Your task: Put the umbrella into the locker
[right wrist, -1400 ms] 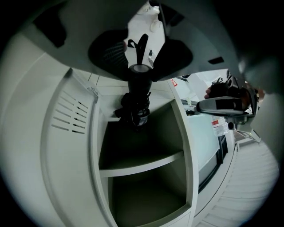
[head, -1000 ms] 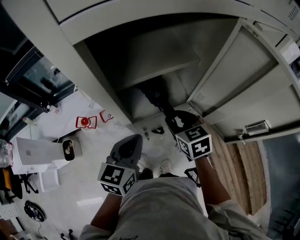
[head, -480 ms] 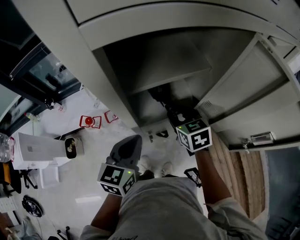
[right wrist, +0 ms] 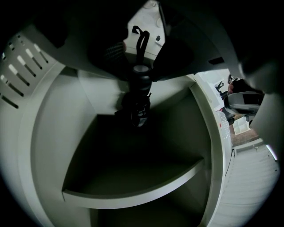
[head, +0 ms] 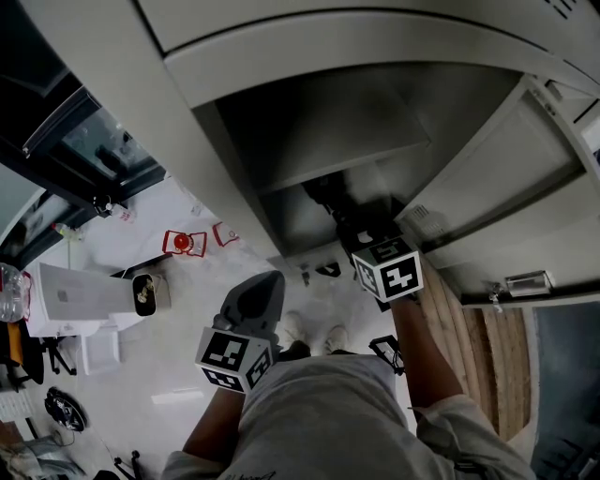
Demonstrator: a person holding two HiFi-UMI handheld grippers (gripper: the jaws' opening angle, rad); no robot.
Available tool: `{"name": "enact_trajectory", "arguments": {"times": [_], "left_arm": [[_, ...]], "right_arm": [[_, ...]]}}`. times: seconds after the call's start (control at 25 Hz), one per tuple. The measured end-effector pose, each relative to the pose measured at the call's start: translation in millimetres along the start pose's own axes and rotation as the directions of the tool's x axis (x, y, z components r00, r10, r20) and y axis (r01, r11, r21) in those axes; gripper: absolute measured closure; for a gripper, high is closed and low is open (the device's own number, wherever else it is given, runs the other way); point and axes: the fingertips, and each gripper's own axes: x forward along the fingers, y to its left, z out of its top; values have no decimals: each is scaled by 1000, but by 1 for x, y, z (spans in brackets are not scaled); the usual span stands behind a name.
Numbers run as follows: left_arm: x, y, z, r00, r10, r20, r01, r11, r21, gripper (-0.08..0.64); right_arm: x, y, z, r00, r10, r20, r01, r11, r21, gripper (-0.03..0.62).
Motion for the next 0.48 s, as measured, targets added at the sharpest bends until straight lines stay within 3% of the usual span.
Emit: {"name": "enact_trajectory", "arguments": {"times": [0.48], "left_arm": [[0, -5, -3, 1000, -15, -6, 15, 1000, 0, 543]], "right_arm": [[-1, 4, -5, 1000, 10, 4, -10, 1000, -11, 374]]}}
